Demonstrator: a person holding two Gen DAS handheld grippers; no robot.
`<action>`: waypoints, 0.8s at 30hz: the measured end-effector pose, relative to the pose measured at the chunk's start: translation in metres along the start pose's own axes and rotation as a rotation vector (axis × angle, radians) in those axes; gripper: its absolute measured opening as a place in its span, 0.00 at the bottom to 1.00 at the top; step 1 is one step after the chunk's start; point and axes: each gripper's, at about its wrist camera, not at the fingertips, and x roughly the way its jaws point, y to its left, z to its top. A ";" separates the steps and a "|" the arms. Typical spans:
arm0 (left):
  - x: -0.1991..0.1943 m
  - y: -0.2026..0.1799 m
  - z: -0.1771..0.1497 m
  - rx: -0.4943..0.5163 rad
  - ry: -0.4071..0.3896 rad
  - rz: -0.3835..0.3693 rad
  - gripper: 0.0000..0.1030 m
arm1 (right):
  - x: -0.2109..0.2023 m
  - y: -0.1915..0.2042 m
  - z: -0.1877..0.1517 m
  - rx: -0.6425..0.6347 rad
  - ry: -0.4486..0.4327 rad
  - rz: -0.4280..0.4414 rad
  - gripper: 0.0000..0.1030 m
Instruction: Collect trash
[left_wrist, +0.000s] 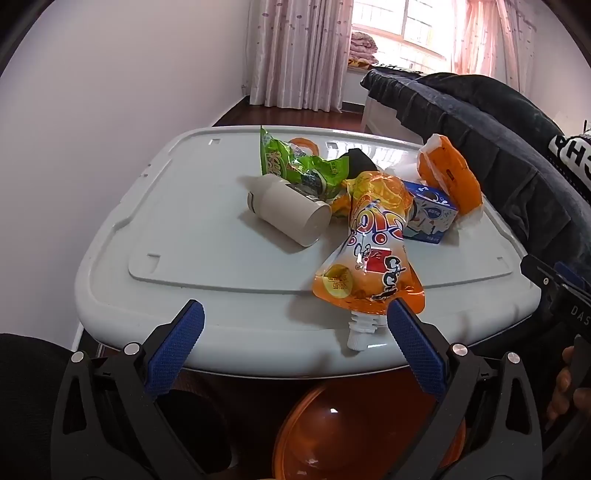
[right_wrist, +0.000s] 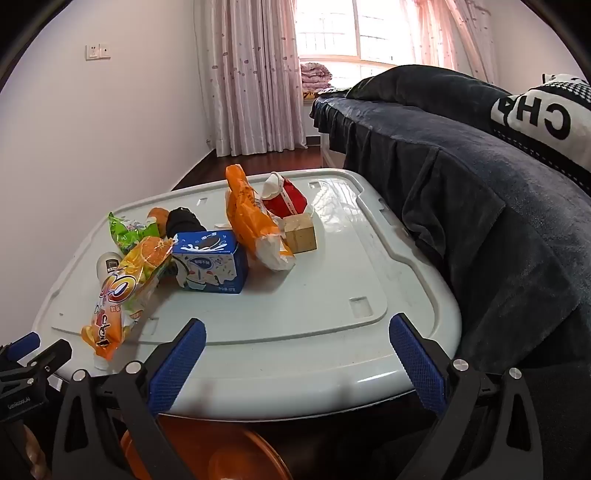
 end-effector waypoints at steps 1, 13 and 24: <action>0.000 -0.001 0.000 0.016 0.001 0.019 0.94 | 0.000 0.000 0.000 0.000 0.000 0.000 0.95; 0.000 -0.001 0.000 0.014 0.001 0.018 0.94 | 0.001 -0.001 0.000 0.003 -0.004 0.004 0.95; 0.002 0.001 -0.001 0.014 0.002 0.022 0.94 | -0.002 0.002 0.001 0.006 -0.010 0.002 0.95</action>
